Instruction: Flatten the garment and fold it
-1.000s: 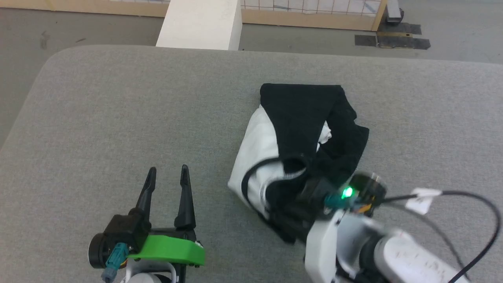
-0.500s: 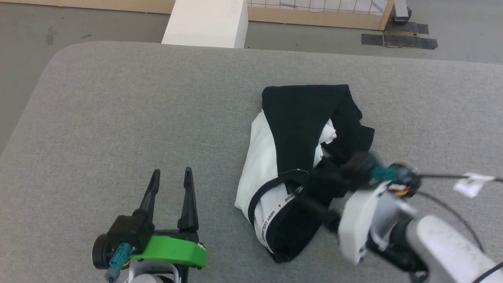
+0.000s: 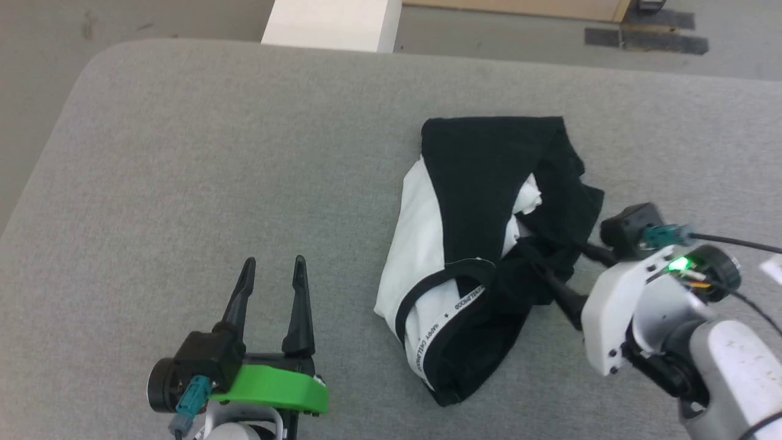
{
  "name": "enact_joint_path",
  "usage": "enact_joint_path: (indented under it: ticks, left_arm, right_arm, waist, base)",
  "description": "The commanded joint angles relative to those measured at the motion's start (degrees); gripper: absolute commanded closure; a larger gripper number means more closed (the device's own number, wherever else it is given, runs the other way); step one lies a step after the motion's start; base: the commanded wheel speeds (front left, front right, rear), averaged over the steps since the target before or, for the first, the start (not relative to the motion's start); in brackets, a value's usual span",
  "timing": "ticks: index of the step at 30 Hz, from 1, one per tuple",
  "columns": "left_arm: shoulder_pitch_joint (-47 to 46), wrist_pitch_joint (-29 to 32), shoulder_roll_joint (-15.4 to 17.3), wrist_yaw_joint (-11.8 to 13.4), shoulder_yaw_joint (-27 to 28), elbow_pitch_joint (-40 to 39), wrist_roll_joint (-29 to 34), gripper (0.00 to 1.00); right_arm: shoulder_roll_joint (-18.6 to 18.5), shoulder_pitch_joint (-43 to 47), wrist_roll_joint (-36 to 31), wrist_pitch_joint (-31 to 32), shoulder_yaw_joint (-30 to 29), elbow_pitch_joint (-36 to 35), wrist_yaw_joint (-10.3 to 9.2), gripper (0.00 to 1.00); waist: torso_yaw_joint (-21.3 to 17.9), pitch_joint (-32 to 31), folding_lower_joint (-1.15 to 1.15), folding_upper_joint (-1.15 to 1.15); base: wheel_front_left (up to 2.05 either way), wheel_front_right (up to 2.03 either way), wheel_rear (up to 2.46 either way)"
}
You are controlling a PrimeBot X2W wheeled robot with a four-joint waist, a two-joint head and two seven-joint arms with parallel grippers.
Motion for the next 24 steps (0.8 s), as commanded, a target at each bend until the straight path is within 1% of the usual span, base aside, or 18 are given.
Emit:
enact_joint_path:
  ticks: [1, 6, 7, 8, 9, 13, 17, 21, 24]
  left_arm:
    - [-1.11, -0.27, -0.31, -0.15, -0.10, -0.05, 0.27, 0.00]
    - [-1.97, -0.27, -0.37, 0.19, -0.33, -0.10, -0.05, 0.00]
    - [-2.11, -0.27, -0.37, 0.24, -0.30, -0.07, -0.09, 0.00]
    - [-2.29, -0.27, -0.38, 0.31, -0.25, -0.04, -0.11, 0.00]
    - [-2.41, -0.27, -0.39, 0.38, -0.21, -0.02, -0.12, 0.00]
    - [-2.39, -0.27, -0.40, 0.80, 0.23, 0.12, -0.06, 0.00]
    - [-1.52, -0.27, -0.41, 0.99, 0.89, 0.08, 0.08, 0.00]
    - [-0.44, -0.27, -0.41, 0.89, 1.78, 0.10, 0.16, 0.00]
    - [0.33, -0.27, -0.41, 0.65, 2.41, 0.20, 0.24, 0.00]
  right_arm:
    - [0.40, 0.50, -0.33, 0.44, 0.64, 0.74, -0.09, 0.00]
    - [1.09, -1.04, -0.85, 0.08, 2.62, 4.99, -0.09, 0.01]
    - [1.24, -1.34, -0.96, -0.02, 2.79, 5.86, -0.09, 0.55]
    - [1.47, -1.81, -1.09, -0.56, 2.88, 6.75, -0.09, 0.72]
    - [1.51, -2.22, -1.47, -1.18, 2.87, 7.40, -0.09, 1.00]
    - [2.09, -3.73, -2.35, -4.09, 1.72, 9.09, -0.09, 1.00]
    - [1.68, -5.38, -2.91, -7.00, -1.35, 7.45, -0.09, 1.00]
    - [0.81, -6.77, -3.64, -8.77, -7.39, 2.92, -0.09, 1.00]
    - [0.15, -5.68, -4.81, -8.47, -13.78, -1.26, -0.09, 1.00]
  waist:
    - [1.14, 1.48, 0.00, 0.00]
    - [1.89, 2.70, 0.00, 0.00]
    - [1.94, 2.80, 0.00, 0.00]
    - [1.98, 2.89, 0.00, 0.00]
    - [1.99, 2.91, 0.00, 0.00]
    - [1.25, 2.06, 0.00, 0.00]
    - [-0.46, 0.30, 0.00, 0.00]
    - [-2.70, -1.82, 0.00, 0.00]
    - [-4.39, -3.09, 0.00, 0.00]
  base:
    - [0.00, 0.00, 0.00]
    - [0.00, 0.00, 0.00]
    - [0.00, 0.00, 0.00]
    - [0.00, 0.00, 0.00]
    - [0.00, 0.00, 0.00]
    - [0.00, 0.00, 0.00]
    - [0.00, 0.00, 0.00]
    - [0.00, 0.00, 0.00]
    - [0.00, 0.00, 0.00]
